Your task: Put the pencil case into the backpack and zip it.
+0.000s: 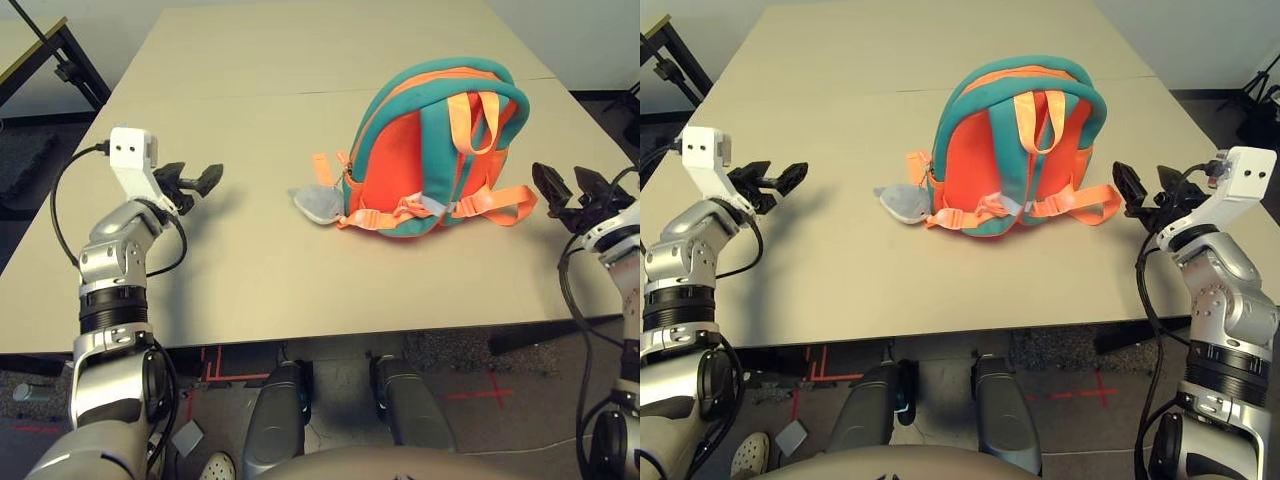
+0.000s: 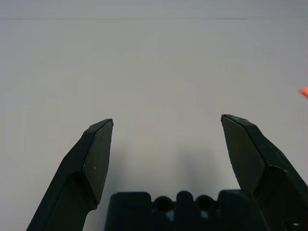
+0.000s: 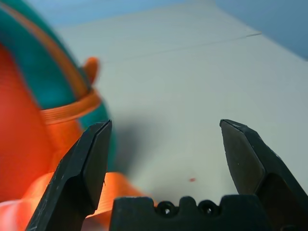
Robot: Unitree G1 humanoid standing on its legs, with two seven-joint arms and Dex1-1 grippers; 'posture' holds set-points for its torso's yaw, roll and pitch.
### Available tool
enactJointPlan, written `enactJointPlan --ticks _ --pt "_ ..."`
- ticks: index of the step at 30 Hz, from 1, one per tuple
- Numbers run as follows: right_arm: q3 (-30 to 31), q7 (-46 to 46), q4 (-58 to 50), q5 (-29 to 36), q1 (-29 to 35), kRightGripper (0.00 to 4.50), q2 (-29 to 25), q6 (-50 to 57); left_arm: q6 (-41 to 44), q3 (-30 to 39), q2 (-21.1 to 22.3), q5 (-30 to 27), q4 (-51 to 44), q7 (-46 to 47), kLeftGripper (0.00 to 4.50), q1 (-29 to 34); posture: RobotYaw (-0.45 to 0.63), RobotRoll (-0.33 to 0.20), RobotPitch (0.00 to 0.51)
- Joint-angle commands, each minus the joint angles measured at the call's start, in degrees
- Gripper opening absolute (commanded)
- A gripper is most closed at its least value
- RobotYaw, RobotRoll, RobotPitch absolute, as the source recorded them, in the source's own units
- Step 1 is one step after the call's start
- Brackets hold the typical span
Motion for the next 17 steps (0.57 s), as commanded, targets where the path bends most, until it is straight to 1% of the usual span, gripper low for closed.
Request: enactJointPlan --ticks 1,8,13,17 --pt "-0.7 -0.3 2.7 -1.5 -0.2 4.43 0.0 -3.5 -2.8 1.5 -0.3 -0.4 1.1 2.8 4.5 1.5 -0.07 0.0 0.159" --pt "-0.7 -0.5 4.5 -2.3 0.6 4.43 0.8 -6.7 -6.0 1.7 0.6 -0.1 4.1 4.8 4.5 2.4 -0.07 0.0 0.168" --pt "-0.6 -0.9 4.4 -2.2 1.3 4.43 1.4 -7.6 -7.3 1.5 0.9 0.0 5.6 5.4 4.5 2.3 -0.07 0.0 0.161" --pt "-0.3 -0.9 5.1 -2.4 0.8 4.43 1.6 -8.2 -8.7 1.6 1.2 0.0 7.7 5.9 4.5 1.7 -0.07 0.0 0.154"
